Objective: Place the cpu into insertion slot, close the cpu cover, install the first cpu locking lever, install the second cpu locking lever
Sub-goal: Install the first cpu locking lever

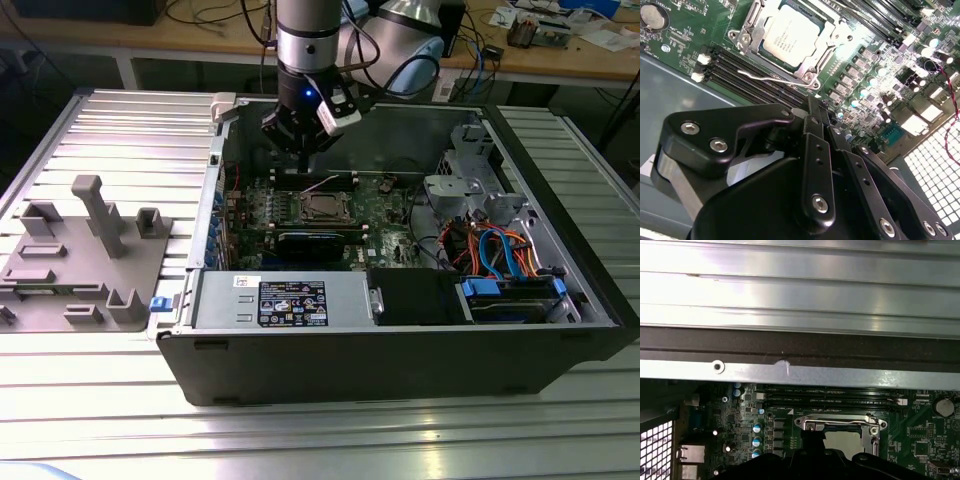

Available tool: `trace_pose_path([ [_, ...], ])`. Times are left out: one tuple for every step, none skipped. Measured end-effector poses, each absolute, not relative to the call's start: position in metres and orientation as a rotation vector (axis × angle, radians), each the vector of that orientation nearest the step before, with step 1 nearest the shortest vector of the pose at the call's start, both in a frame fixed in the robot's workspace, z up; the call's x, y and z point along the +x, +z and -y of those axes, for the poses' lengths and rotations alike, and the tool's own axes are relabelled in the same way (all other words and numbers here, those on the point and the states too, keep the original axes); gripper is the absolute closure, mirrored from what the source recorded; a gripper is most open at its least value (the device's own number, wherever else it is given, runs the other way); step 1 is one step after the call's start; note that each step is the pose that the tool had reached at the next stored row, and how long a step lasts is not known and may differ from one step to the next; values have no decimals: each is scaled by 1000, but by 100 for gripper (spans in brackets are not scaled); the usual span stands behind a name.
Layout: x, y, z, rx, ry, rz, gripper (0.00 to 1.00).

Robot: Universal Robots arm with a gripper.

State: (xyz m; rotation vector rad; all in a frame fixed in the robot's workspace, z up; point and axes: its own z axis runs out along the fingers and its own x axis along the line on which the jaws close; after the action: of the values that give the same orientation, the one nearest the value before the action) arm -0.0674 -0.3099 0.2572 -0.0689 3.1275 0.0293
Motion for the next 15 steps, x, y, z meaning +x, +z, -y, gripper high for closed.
trace_pose_path([
  [-67,257,310,-69,29,-3127,89],
  [-67,257,310,-69,29,-3127,89],
  [-67,257,310,-69,29,-3128,89],
  [-67,257,310,-69,29,-3127,89],
  [-66,257,310,-69,29,-3128,89],
  [-66,257,310,-69,29,-3128,89],
  [-66,257,310,-69,29,-3128,89],
  [-66,257,310,-69,29,-3127,89],
  [-66,257,310,-69,29,-3128,89],
  [-66,257,310,-69,29,-3127,89],
  [-66,257,310,-69,29,-3128,89],
  [-66,257,310,-69,29,-3128,89],
  [-66,257,311,-69,35,-3127,89],
  [-66,256,311,-69,41,-3127,89],
  [-66,256,312,-69,51,-3127,89],
])
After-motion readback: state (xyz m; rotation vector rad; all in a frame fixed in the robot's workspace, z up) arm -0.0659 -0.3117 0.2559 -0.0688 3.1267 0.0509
